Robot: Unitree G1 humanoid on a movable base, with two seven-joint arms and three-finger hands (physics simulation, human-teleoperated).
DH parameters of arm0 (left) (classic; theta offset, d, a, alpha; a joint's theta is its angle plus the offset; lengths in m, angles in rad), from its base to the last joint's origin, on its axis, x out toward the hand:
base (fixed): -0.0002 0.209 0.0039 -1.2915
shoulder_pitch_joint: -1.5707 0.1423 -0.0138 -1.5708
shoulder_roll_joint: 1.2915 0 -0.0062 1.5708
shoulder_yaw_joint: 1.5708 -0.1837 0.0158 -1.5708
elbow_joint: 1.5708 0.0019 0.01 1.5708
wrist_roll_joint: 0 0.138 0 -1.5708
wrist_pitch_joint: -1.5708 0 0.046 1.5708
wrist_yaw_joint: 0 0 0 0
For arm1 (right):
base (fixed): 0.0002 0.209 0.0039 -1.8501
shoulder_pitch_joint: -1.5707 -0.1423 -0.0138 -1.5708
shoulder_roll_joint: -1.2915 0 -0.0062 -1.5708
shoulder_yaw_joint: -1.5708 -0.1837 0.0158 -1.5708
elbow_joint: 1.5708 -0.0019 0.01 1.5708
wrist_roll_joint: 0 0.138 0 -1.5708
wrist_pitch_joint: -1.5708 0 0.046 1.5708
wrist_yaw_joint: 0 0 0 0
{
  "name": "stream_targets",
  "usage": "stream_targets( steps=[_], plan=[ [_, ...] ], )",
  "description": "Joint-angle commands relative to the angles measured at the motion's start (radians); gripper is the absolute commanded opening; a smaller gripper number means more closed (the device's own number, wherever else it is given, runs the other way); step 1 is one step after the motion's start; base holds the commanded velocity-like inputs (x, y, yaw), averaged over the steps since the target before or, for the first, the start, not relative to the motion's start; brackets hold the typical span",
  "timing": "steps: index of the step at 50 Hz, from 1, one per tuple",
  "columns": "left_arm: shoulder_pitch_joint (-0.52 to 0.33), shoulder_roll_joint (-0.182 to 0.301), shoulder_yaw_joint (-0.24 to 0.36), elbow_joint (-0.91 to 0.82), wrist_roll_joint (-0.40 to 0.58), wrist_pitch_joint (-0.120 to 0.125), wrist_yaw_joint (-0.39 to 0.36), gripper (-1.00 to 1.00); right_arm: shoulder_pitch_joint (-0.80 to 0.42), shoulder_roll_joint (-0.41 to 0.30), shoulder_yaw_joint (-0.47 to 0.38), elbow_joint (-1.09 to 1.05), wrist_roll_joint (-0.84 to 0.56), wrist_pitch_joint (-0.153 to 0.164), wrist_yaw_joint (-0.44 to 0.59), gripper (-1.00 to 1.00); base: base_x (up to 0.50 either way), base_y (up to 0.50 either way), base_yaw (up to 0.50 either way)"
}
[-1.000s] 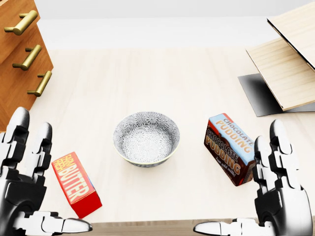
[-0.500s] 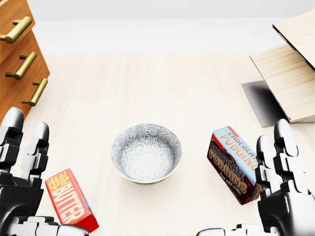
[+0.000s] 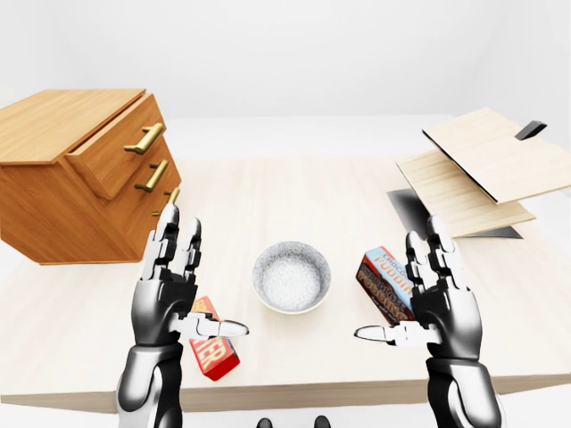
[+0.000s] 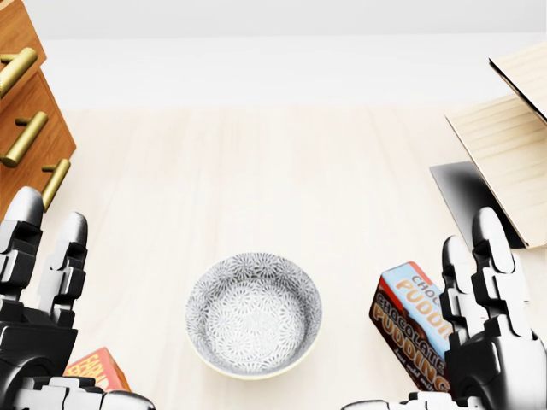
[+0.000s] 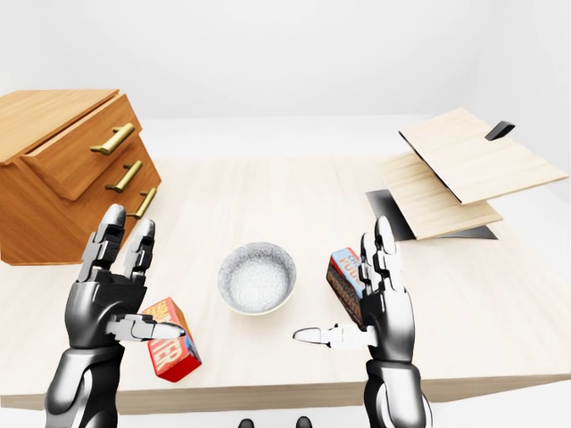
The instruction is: Close the top drawer of the cabinet and put the bowl on top of it.
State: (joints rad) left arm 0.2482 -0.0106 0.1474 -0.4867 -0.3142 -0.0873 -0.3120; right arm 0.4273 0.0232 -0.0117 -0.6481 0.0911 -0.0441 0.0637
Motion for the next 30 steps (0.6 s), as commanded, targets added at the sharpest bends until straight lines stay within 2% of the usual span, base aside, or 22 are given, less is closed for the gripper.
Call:
stream_targets(
  steps=[1, 5, 7, 16, 24, 30],
  plan=[
    [0.005, 0.0, -0.003, -0.006, -0.001, 0.0, -0.002, 1.0, 0.006, -0.002, 0.005, -0.001, -0.002, -0.008, -0.001, 1.0, 0.22, 0.0, 0.0],
    [0.006, -0.001, -0.004, -0.01, 0.0, 0.0, -0.001, 1.0, -0.003, -0.001, 0.005, 0.01, -0.005, -0.004, -0.009, 1.0, 0.17, 0.0, 0.0],
    [0.008, -0.001, -0.004, -0.014, -0.002, 0.0, -0.002, 1.0, -0.003, -0.006, 0.009, 0.01, 0.001, 0.008, 0.0, 1.0, 0.0, 0.0, 0.0],
    [0.007, -0.001, -0.003, -0.011, -0.003, 0.0, -0.004, 1.0, -0.002, -0.004, 0.003, 0.007, 0.005, 0.002, -0.001, 1.0, 0.0, 0.0, 0.0],
    [0.005, -0.002, -0.004, -0.003, -0.001, 0.0, -0.005, 1.0, -0.005, -0.005, -0.003, 0.008, 0.019, 0.012, 0.013, 1.0, 0.0, 0.0, 0.0],
    [0.008, -0.001, -0.005, -0.006, -0.002, 0.0, -0.005, 1.0, -0.008, 0.002, -0.003, 0.023, -0.005, -0.017, -0.002, 1.0, 0.0, 0.0, 0.0]
  ],
)
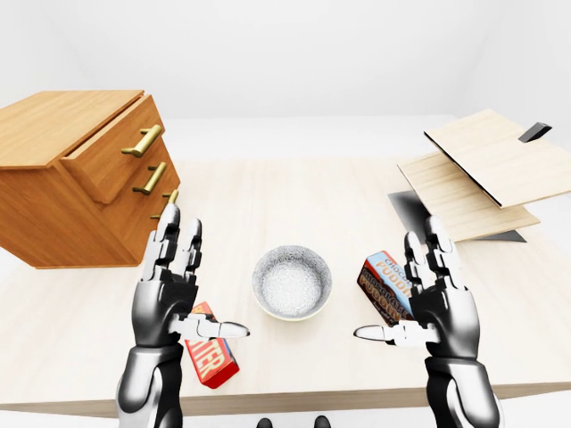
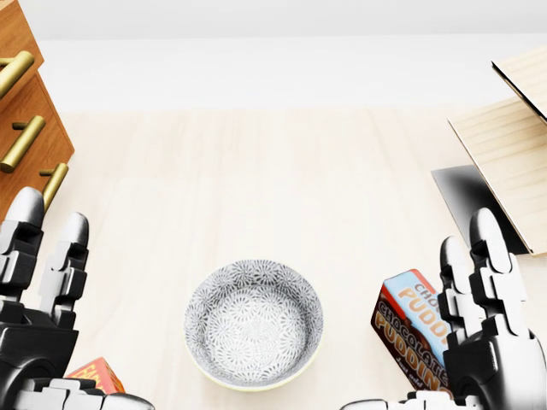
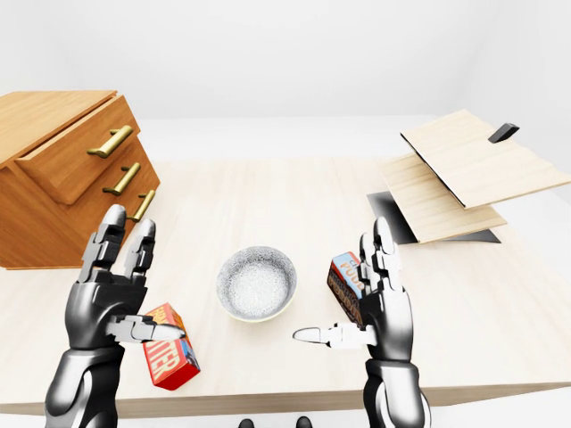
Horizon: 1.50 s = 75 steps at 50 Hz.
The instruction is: Close the top drawer of the cabinet and put the bowl on top of it.
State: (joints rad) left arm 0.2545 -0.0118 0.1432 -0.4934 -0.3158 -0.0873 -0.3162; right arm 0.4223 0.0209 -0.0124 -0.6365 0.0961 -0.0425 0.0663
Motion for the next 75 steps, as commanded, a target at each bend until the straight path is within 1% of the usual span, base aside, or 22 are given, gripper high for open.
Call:
stream_targets(
  steps=[1, 5, 28, 31, 34, 38, 41, 42, 46, 48, 50, 53, 54, 55, 56, 57, 58, 60, 64, 65, 66, 75],
  plan=[
    [0.0, 0.001, 0.0, 0.003, 0.0, 0.0, -0.002, 1.0, 0.0, 0.003, 0.001, 0.015, -0.013, -0.028, -0.002, 1.0, 0.0, 0.0, 0.0],
    [0.0, 0.001, 0.001, 0.003, 0.001, 0.0, -0.001, 1.0, 0.004, 0.0, 0.006, 0.02, -0.02, -0.045, -0.003, 1.0, 0.0, 0.08, 0.0],
    [0.003, 0.0, 0.0, -0.004, 0.004, 0.0, -0.001, 1.0, 0.018, -0.004, 0.011, 0.011, -0.018, -0.045, 0.0, 1.0, 0.0, 0.39, 0.0],
    [-0.007, 0.001, -0.001, 0.013, 0.008, 0.0, -0.001, 1.0, 0.019, -0.004, 0.011, 0.01, -0.016, -0.045, 0.002, 1.0, 0.0, 0.44, 0.0],
    [-0.021, 0.006, -0.009, 0.043, 0.019, 0.0, 0.0, 1.0, 0.02, -0.005, 0.014, 0.013, -0.019, -0.045, 0.003, 1.0, 0.0, 0.42, 0.0],
    [-0.051, 0.02, -0.033, 0.102, 0.067, 0.0, 0.006, 1.0, 0.028, -0.006, 0.015, 0.017, -0.007, -0.045, 0.015, 1.0, 0.0, 0.01, 0.0],
    [-0.073, 0.027, -0.05, 0.147, 0.107, 0.006, 0.011, 1.0, 0.031, -0.007, 0.015, 0.018, 0.0, -0.045, 0.021, 1.0, 0.0, 0.0, 0.0],
    [-0.076, 0.026, -0.054, 0.151, 0.11, 0.002, 0.012, 1.0, 0.031, -0.008, 0.015, 0.018, 0.0, -0.045, 0.022, 1.0, 0.0, 0.0, 0.0],
    [-0.095, 0.031, -0.074, 0.174, 0.131, 0.023, 0.013, 1.0, 0.031, -0.007, 0.009, 0.015, 0.006, -0.045, 0.023, 1.0, 0.0, 0.0, 0.0],
    [-0.11, 0.033, -0.08, 0.196, 0.144, 0.026, 0.013, 1.0, 0.03, -0.006, 0.006, 0.013, 0.008, -0.045, 0.025, 1.0, 0.0, 0.0, 0.0],
    [-0.123, 0.035, -0.08, 0.206, 0.147, 0.033, 0.018, 1.0, 0.03, -0.004, 0.003, 0.012, 0.009, -0.045, 0.027, 1.0, 0.0, 0.0, 0.0],
    [-0.154, 0.038, -0.085, 0.228, 0.158, 0.051, 0.026, 1.0, 0.031, -0.002, 0.001, 0.014, 0.011, -0.045, 0.031, 1.0, 0.0, 0.0, 0.0],
    [-0.155, 0.038, -0.086, 0.229, 0.158, 0.051, 0.026, 1.0, 0.031, -0.002, 0.001, 0.014, 0.011, -0.045, 0.031, 1.0, 0.0, 0.0, 0.0],
    [-0.176, 0.041, -0.086, 0.235, 0.157, 0.068, 0.027, 1.0, 0.031, -0.001, -0.001, 0.015, 0.013, -0.045, 0.032, 1.0, 0.0, 0.0, 0.0],
    [-0.184, 0.042, -0.088, 0.237, 0.162, 0.074, 0.031, 1.0, 0.031, -0.001, -0.002, 0.016, 0.014, -0.045, 0.033, 1.0, 0.0, 0.0, 0.0],
    [-0.239, 0.053, -0.08, 0.248, 0.153, 0.12, 0.034, 1.0, 0.039, -0.002, -0.005, 0.008, 0.022, -0.045, 0.039, 1.0, 0.0, 0.0, 0.0],
    [-0.251, 0.054, -0.076, 0.255, 0.15, 0.125, 0.035, 1.0, 0.039, -0.001, -0.007, 0.007, 0.024, -0.045, 0.041, 1.0, 0.0, 0.0, 0.0],
    [-0.266, 0.056, -0.074, 0.269, 0.151, 0.126, 0.036, 1.0, 0.039, 0.001, -0.01, 0.004, 0.029, -0.045, 0.044, 1.0, 0.0, 0.0, 0.0],
    [-0.301, 0.065, -0.061, 0.281, 0.142, 0.155, 0.042, 1.0, 0.039, 0.005, -0.009, 0.004, 0.023, -0.045, 0.047, 1.0, 0.0, 0.0, 0.0],
    [-0.524, 0.119, -0.021, 0.426, 0.184, 0.175, 0.114, 1.0, 0.061, -0.002, -0.016, -0.03, 0.046, -0.045, 0.063, 1.0, 0.0, 0.0, 0.0],
    [-0.536, 0.125, -0.019, 0.434, 0.183, 0.175, 0.12, 1.0, 0.062, 0.001, -0.018, -0.032, 0.046, -0.045, 0.067, 1.0, 0.0, 0.0, 0.0],
    [-0.553, 0.136, -0.015, 0.453, 0.164, 0.175, 0.125, 1.0, 0.06, 0.01, -0.019, -0.028, 0.037, -0.045, 0.074, 1.0, 0.0, 0.0, 0.0]
  ],
)
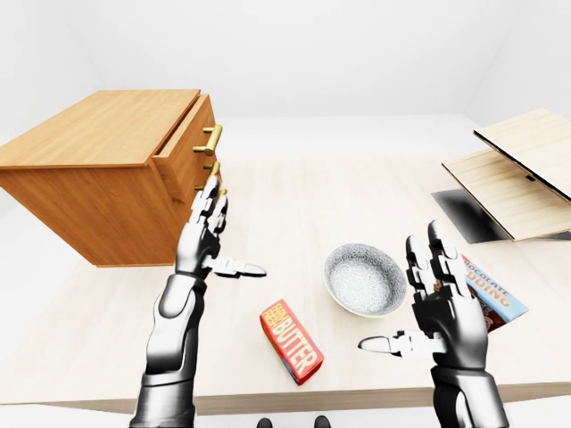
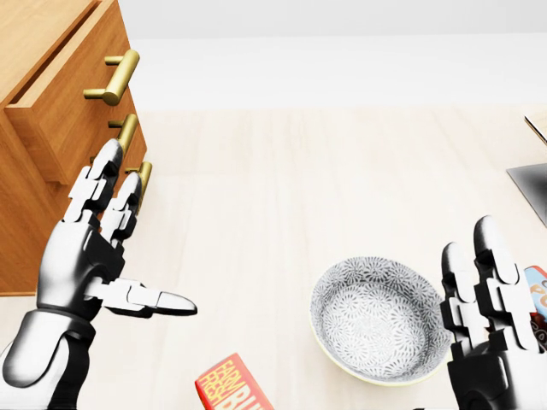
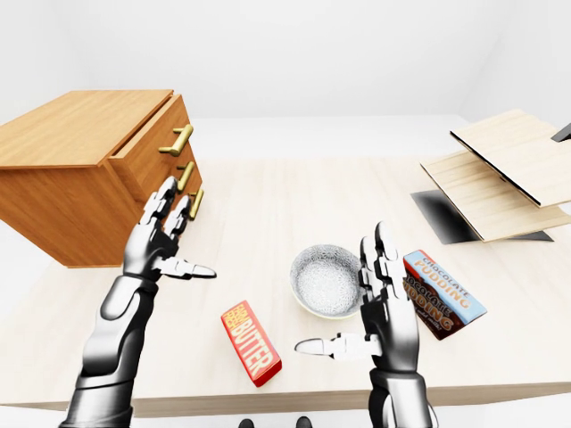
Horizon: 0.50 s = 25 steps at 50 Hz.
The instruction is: Close the top drawer of the cabinet and put the bowl on top of it.
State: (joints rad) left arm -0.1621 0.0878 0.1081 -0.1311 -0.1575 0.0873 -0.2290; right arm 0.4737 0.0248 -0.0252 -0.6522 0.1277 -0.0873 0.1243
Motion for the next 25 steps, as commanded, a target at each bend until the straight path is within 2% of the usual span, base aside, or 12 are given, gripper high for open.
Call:
stream_targets(
  steps=[1, 8, 15, 25],
  plan=[
    [-0.136, 0.037, 0.019, 0.089, 0.006, 0.0, 0.038, 1.0, 0.005, 0.007, -0.004, -0.008, 0.001, 0.0, 0.015, 1.0, 0.0, 0.0, 0.0],
    [-0.15, 0.045, 0.021, 0.084, 0.005, 0.0, 0.043, 1.0, 0.01, 0.005, -0.003, -0.013, 0.005, 0.0, 0.017, 1.0, 0.0, 0.0, 0.0],
    [-0.215, 0.062, 0.028, 0.194, 0.013, 0.0, 0.041, 1.0, 0.016, 0.004, 0.001, -0.015, 0.005, 0.0, 0.019, 1.0, 0.0, 0.0, 0.0],
    [-0.246, 0.074, 0.028, 0.227, 0.012, 0.0, 0.054, 1.0, 0.014, 0.003, 0.002, -0.013, 0.006, 0.0, 0.021, 1.0, 0.0, 0.0, 0.0]
  ],
)
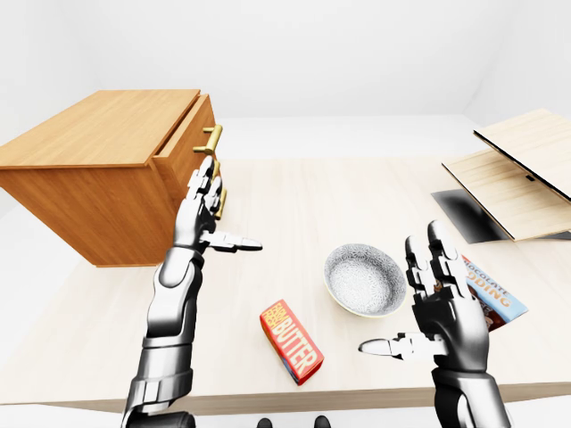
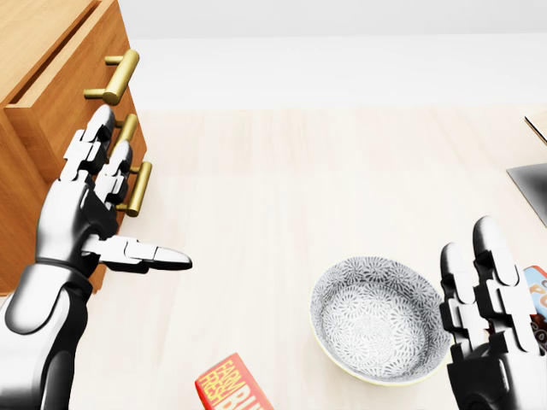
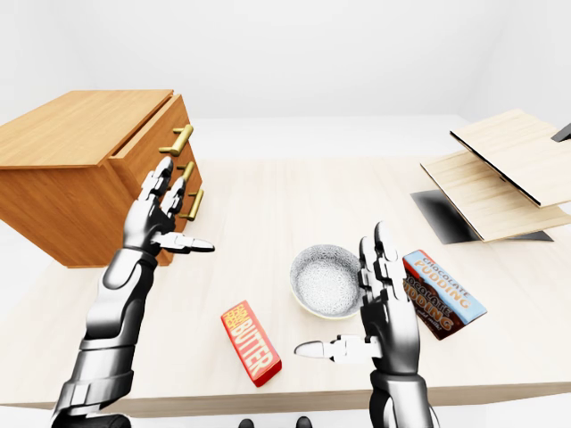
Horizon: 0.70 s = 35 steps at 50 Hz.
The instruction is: Close the top drawer of the cabinet and put the bowl on top of it.
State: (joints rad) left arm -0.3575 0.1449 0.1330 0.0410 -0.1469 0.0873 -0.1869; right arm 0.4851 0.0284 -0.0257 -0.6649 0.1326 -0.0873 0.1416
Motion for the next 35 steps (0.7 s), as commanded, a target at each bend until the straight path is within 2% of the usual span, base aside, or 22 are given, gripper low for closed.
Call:
stream_targets(
  steps=[1, 9, 14, 16, 18, 35],
  plan=[
    [-0.053, 0.018, 0.004, 0.053, 0.002, 0.0, 0.013, 1.0, 0.003, -0.001, 0.002, 0.0, 0.001, 0.0, 0.004, 1.0, 0.0, 0.0, 0.0],
    [-0.101, 0.037, 0.012, 0.077, -0.001, 0.0, 0.015, 1.0, -0.006, -0.003, 0.008, 0.017, -0.006, 0.0, 0.001, 1.0, 0.0, 0.0, 0.0],
    [-0.171, 0.053, 0.018, 0.202, -0.014, 0.0, 0.003, 1.0, -0.008, -0.006, 0.008, 0.019, -0.004, 0.0, 0.002, 1.0, 0.0, 0.0, 0.0],
    [-0.172, 0.054, 0.017, 0.205, -0.016, 0.0, 0.003, 1.0, -0.008, -0.006, 0.008, 0.019, -0.004, 0.0, 0.002, 1.0, 0.0, 0.0, 0.0],
    [-0.217, 0.064, 0.021, 0.289, -0.016, 0.0, 0.008, 1.0, -0.007, -0.007, 0.009, 0.019, -0.003, 0.0, 0.004, 1.0, 0.0, 0.0, 0.0],
    [-0.305, 0.092, 0.026, 0.485, -0.042, 0.0, 0.011, 1.0, 0.011, -0.012, 0.015, 0.009, 0.007, 0.0, 0.016, 1.0, 0.0, 0.0, 0.0]
  ],
)
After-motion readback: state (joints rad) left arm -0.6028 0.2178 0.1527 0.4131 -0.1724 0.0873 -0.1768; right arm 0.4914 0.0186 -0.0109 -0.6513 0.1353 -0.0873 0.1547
